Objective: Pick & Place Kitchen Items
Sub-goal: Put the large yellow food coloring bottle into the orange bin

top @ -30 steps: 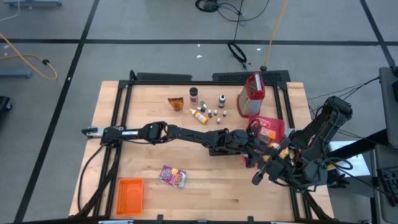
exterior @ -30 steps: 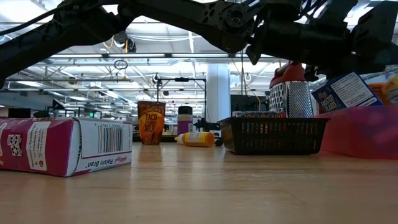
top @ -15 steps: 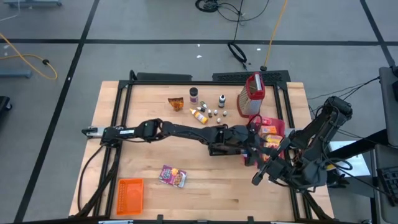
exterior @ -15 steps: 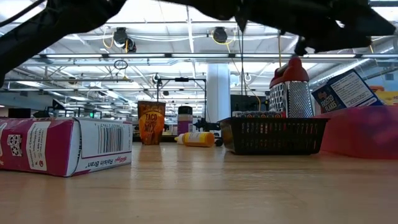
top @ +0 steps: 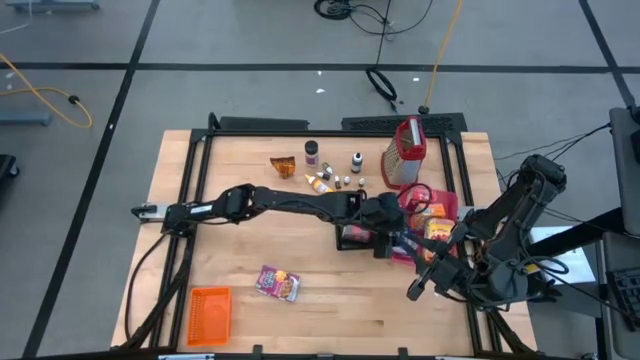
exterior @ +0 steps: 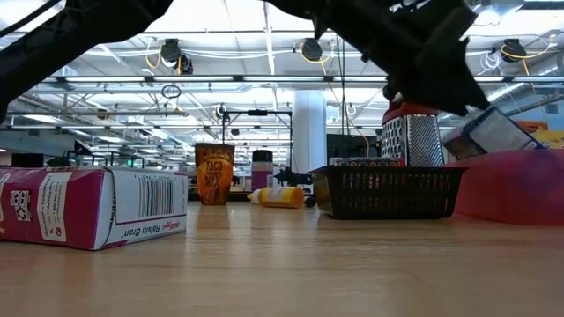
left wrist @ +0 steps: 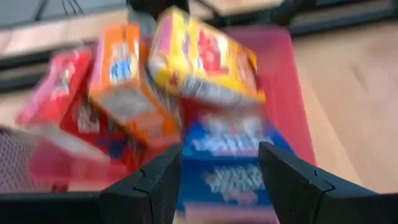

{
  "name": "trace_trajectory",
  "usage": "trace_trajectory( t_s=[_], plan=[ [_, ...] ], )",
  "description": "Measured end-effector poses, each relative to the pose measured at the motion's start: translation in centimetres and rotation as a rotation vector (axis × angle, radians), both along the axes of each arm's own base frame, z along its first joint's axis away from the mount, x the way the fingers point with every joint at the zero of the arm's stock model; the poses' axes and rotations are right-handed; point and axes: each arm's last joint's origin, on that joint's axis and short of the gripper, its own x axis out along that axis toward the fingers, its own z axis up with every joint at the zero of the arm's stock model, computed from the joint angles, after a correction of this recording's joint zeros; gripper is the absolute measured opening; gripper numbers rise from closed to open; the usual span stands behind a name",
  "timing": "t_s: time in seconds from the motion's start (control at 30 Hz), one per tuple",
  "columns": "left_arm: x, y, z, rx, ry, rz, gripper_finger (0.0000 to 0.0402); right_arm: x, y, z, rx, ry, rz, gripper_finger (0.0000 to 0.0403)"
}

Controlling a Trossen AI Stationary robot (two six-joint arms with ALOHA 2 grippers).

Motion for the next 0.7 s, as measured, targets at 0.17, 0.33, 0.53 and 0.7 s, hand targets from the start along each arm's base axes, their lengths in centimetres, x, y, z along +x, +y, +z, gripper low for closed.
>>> trace_trajectory(
  t_s=[0.17,0.33,0.53,0.7],
  plan=[
    [-0.5,-0.5,-0.6,0.023,0.073,-0.031,0.0214,-0.5,0.5,0.0,-0.007,0.005,0.026,0.0055],
    [-0.9,-1.3,1.1,0.048,0.038,-0.065,0.0214,-0.8,0.8,-0.2,-0.03,0.02,0.041,0.0054],
    [-2.5,-1.7,3.6,0.114,0.071,-0.054,0.0214,-0.8,0.7,-0.3,-0.045,0.03,0.041,0.0054],
    [-3.1,-1.3,3.3,0.135,0.155,-0.044,0.0214,-0.8,0.8,-0.4,-0.054,0.036,0.041,0.0054]
  ],
)
